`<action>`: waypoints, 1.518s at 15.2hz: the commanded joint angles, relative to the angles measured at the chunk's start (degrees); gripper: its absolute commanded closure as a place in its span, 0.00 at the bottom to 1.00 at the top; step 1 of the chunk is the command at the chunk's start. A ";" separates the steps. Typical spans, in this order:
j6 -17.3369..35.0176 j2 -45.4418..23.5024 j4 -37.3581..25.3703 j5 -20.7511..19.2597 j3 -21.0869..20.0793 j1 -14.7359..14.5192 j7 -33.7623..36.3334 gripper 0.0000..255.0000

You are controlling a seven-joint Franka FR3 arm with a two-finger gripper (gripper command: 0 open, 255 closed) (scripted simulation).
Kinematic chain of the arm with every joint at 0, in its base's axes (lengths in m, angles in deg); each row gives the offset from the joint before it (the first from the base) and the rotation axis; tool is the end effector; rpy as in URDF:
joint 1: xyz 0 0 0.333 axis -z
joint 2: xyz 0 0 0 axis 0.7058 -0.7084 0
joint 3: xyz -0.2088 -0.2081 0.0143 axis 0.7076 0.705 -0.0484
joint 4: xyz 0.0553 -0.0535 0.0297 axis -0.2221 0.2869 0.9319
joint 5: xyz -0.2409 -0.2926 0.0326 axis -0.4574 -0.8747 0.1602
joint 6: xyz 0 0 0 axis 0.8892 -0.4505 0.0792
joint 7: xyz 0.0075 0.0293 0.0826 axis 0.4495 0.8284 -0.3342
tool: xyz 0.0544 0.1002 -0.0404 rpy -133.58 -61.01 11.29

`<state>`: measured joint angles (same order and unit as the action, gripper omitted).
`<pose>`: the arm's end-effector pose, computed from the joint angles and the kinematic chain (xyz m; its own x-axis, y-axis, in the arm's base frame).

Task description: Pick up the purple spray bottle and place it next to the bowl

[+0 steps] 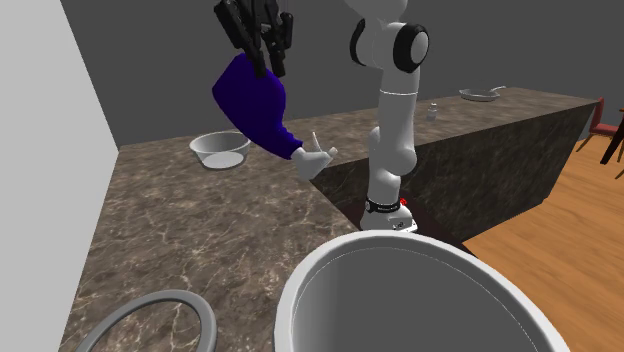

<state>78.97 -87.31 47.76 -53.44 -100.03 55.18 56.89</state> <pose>0.4281 0.2203 0.7446 0.5647 -0.7550 -0.3332 -0.8176 -0.5667 -0.1014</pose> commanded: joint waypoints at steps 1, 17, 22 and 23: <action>-0.17 4.03 4.85 2.29 2.46 2.55 -4.49 1.00; -3.67 16.55 23.92 1.03 20.11 12.03 -33.29 1.00; -4.19 16.39 25.80 -1.87 24.70 14.40 -41.23 1.00; -4.26 16.17 25.98 -2.49 25.59 14.86 -42.78 1.00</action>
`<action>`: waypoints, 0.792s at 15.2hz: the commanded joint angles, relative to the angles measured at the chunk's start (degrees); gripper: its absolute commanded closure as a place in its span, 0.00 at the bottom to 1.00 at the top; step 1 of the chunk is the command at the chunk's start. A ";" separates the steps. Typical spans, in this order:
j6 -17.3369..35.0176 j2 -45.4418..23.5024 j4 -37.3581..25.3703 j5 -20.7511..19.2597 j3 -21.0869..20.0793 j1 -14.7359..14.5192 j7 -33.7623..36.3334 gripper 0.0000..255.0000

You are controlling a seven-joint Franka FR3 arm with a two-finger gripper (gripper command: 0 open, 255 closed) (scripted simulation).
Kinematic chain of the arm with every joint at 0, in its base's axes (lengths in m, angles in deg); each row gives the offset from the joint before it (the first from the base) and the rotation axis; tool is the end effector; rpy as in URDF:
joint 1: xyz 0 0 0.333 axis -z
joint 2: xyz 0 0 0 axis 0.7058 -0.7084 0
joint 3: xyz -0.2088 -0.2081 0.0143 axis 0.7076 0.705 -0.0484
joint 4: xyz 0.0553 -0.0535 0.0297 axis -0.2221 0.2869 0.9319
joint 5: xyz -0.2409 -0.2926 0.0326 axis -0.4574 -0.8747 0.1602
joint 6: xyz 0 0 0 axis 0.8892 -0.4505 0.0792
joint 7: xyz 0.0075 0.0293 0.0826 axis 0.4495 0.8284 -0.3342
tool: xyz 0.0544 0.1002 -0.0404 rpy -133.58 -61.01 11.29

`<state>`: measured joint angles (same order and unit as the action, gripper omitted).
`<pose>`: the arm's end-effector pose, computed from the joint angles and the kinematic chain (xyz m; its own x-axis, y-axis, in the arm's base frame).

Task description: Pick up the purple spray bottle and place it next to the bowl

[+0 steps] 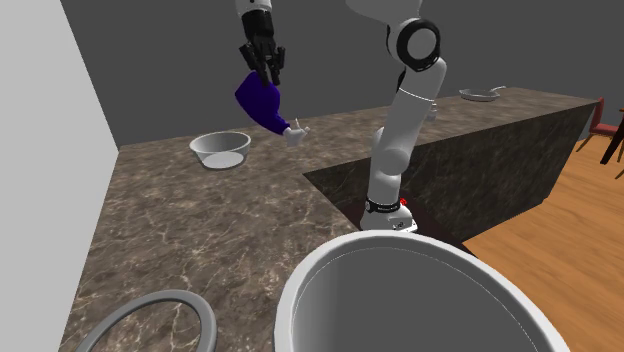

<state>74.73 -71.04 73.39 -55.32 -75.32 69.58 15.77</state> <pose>0.3962 -0.0682 0.6811 0.5645 -0.7542 -0.3354 -0.8178 -0.5662 -0.1033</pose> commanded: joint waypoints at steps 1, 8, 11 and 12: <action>-0.07 -0.39 0.47 -1.23 1.76 0.93 -3.20 1.00; -0.17 -4.01 -0.55 -5.42 7.63 4.25 -13.72 1.00; -0.16 -6.43 -2.00 -6.98 10.01 5.71 -18.09 1.00; -0.16 -7.35 -2.63 -7.46 10.78 6.21 -19.53 1.00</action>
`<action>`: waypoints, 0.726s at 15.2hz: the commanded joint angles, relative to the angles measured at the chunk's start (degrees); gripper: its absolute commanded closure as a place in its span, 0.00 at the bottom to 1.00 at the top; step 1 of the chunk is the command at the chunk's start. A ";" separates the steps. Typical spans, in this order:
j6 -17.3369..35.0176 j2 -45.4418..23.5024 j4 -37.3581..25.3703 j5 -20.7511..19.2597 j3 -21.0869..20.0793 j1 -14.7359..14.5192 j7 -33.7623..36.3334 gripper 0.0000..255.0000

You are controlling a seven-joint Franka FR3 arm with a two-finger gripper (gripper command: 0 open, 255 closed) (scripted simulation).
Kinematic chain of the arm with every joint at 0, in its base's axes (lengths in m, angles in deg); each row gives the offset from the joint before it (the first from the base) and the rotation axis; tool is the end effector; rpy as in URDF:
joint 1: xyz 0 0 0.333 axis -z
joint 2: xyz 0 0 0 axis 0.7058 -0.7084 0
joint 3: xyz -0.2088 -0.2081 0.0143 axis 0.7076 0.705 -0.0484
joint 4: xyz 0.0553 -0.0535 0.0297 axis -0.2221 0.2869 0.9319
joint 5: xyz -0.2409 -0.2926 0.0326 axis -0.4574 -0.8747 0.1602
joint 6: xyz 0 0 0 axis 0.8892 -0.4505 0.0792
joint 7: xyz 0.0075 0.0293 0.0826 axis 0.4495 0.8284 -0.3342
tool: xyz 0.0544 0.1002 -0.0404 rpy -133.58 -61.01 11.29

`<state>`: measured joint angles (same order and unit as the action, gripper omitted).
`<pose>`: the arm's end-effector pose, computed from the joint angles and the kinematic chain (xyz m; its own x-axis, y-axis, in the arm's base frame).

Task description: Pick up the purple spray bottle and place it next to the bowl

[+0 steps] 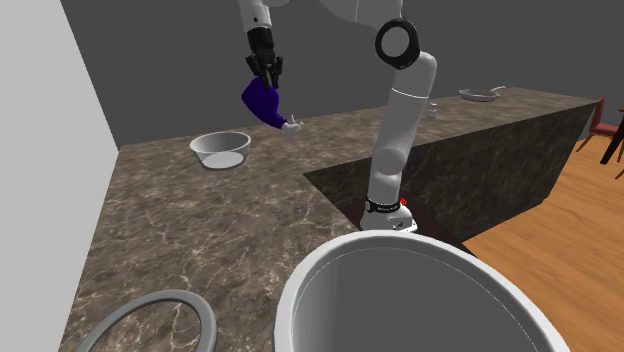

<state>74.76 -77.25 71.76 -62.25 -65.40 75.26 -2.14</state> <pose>0.3766 -0.2162 0.6452 0.5647 -0.7540 -0.3357 -0.8177 -0.5663 -0.1036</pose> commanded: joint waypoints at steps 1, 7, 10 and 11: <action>-0.19 -2.12 -1.70 -0.97 1.61 1.05 -3.05 1.00; -0.50 -9.26 -7.60 -2.91 5.80 4.42 -11.42 1.00; -0.98 -13.68 -11.82 -3.35 7.68 6.35 -15.44 1.00; -1.22 -15.30 -13.45 -3.40 8.27 7.04 -16.75 1.00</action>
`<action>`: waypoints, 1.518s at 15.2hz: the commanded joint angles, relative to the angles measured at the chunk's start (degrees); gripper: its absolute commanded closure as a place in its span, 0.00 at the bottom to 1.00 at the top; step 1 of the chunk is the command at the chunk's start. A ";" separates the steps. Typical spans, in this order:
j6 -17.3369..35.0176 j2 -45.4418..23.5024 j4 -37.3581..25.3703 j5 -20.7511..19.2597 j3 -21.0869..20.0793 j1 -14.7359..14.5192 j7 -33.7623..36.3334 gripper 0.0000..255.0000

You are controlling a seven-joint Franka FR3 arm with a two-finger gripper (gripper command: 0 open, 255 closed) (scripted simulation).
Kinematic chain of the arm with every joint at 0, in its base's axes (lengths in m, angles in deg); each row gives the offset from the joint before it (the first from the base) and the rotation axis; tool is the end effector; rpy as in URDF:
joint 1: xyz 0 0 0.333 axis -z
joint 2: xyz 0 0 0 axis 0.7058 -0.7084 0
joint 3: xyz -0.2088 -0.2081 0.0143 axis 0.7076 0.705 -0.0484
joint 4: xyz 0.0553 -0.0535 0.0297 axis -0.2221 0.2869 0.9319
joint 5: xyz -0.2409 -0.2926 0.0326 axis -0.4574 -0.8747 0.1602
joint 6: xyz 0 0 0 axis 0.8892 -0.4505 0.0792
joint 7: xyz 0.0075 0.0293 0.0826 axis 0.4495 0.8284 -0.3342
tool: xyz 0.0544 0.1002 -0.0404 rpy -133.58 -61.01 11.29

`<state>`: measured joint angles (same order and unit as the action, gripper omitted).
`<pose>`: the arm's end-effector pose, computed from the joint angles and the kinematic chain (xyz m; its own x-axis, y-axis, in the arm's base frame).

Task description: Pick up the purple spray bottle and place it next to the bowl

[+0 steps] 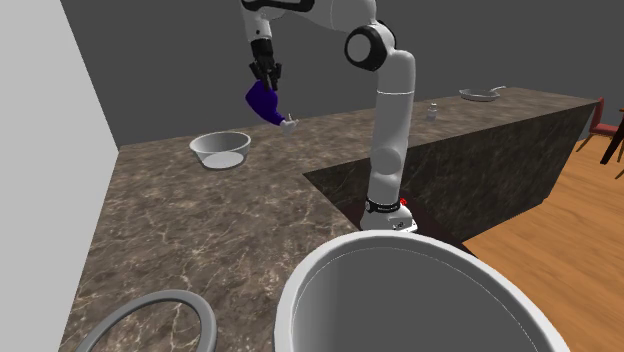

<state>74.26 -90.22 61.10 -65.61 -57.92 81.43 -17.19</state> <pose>0.3578 -0.3496 0.6123 0.5648 -0.7537 -0.3362 -0.8176 -0.5664 -0.1039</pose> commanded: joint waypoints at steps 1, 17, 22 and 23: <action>-1.00 -4.02 -4.56 -0.05 1.35 1.60 -2.98 1.00; 11.85 -1.34 11.06 -1.34 1.31 1.42 -5.01 1.00; 15.81 -0.88 15.49 -1.51 1.24 1.30 -5.40 1.00; 16.59 -0.83 16.32 -1.53 1.23 1.28 -5.48 1.00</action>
<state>89.98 -91.21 76.25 -67.11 -56.63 82.77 -22.62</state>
